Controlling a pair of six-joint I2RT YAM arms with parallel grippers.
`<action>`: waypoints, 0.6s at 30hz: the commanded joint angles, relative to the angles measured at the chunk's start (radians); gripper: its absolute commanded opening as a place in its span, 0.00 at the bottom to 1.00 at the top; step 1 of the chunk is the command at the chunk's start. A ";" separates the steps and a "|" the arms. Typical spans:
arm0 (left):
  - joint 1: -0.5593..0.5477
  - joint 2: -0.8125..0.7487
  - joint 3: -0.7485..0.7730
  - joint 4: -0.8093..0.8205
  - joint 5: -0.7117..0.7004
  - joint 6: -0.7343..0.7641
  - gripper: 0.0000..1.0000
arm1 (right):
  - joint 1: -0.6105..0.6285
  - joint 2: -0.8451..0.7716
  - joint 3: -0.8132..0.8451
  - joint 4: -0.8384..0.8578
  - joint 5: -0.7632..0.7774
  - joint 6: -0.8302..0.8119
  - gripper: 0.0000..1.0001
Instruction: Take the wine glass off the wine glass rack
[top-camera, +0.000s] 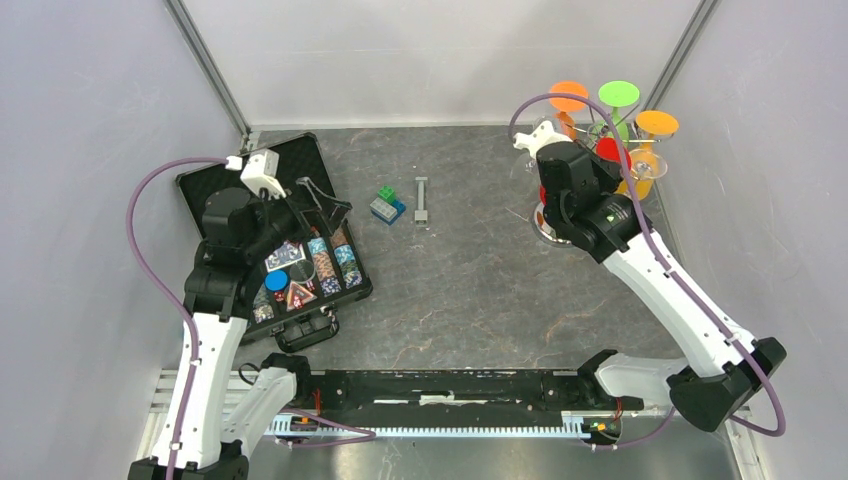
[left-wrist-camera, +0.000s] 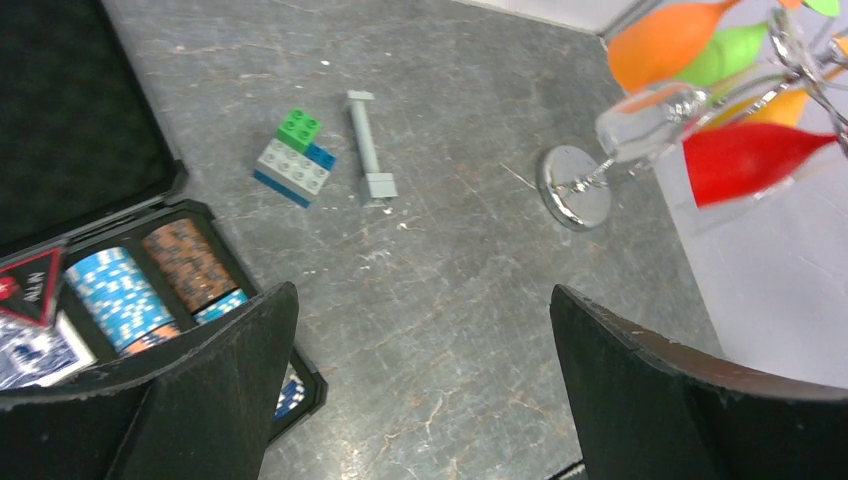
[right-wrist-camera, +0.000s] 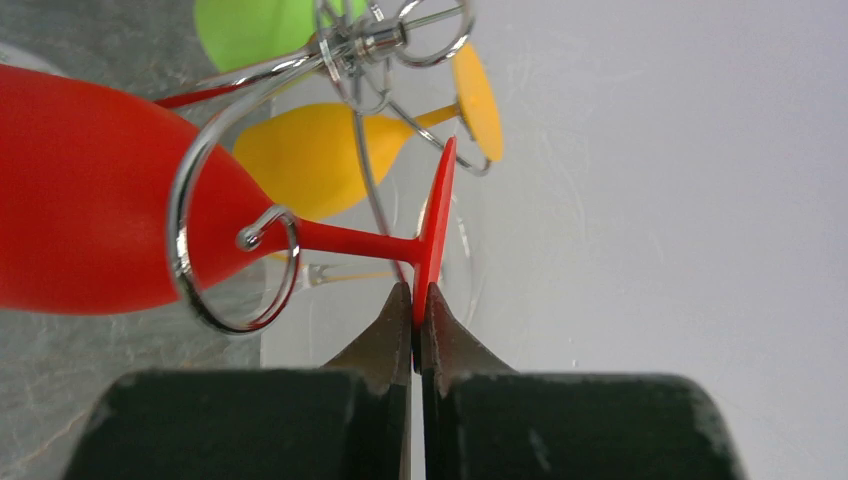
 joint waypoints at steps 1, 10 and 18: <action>-0.001 -0.034 0.005 -0.009 -0.131 0.037 1.00 | -0.002 -0.063 0.053 -0.184 -0.096 0.104 0.00; -0.001 -0.018 0.019 0.001 0.034 0.039 1.00 | 0.000 -0.148 0.065 -0.322 -0.342 0.207 0.00; 0.000 -0.006 0.031 0.041 0.232 0.004 1.00 | 0.000 -0.233 0.135 -0.271 -0.670 0.266 0.00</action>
